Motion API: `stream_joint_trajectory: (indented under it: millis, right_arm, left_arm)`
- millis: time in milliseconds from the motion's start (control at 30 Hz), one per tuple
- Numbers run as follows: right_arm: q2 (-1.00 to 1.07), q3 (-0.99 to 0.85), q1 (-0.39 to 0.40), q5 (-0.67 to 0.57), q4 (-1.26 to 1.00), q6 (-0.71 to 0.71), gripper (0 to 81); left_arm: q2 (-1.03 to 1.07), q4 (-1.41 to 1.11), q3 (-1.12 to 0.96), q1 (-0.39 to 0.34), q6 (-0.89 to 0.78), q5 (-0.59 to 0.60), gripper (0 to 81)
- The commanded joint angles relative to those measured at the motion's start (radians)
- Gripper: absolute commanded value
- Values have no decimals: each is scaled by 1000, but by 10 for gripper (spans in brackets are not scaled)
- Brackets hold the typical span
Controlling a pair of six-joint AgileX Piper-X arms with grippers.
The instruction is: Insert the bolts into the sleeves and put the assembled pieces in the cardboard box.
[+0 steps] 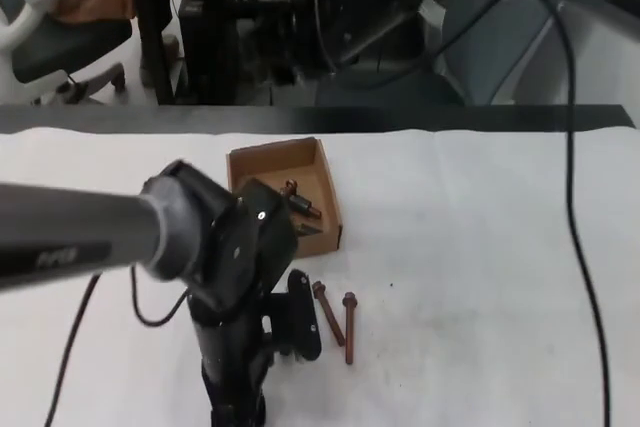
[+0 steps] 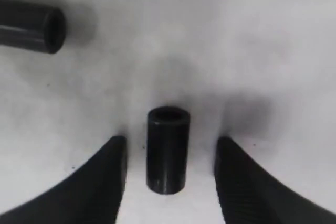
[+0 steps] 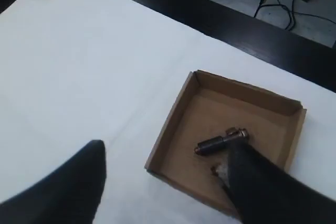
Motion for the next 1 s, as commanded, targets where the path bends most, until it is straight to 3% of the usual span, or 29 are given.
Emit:
stream_joint_trajectory:
  millis: [0, 33, 67, 233, 333, 533, 667, 967]
  right_arm:
    - [-20, -9, 3, -1, 89, -1, 630]
    - [-20, -9, 3, 14, 128, -1, 630]
    - [-20, -2, 3, 43, 166, -1, 624]
    - [-20, 67, -8, 156, 272, -1, 508]
    - [-20, 124, -21, 154, 273, 7, 510]
    - [-34, 229, -74, 152, 259, 29, 510]
    - [-49, 296, -83, 88, 259, 65, 510]
    - [-40, 407, 7, 138, 76, 213, 510]
  left_arm:
    - [19, 46, -9, -1, -46, -90, 216]
    - [19, 54, -12, 0, -69, -90, 48]
    - [19, 64, -12, -5, -96, -90, 10]
    - [-10, 86, -12, -20, -189, -47, 17]
    - [-82, 4, -12, -20, -274, 68, 17]
    - [-292, -35, -12, -20, -337, 60, 17]
    - [-432, -54, -9, -20, -405, 53, 17]
    - [-729, -205, -8, -20, -528, 53, 17]
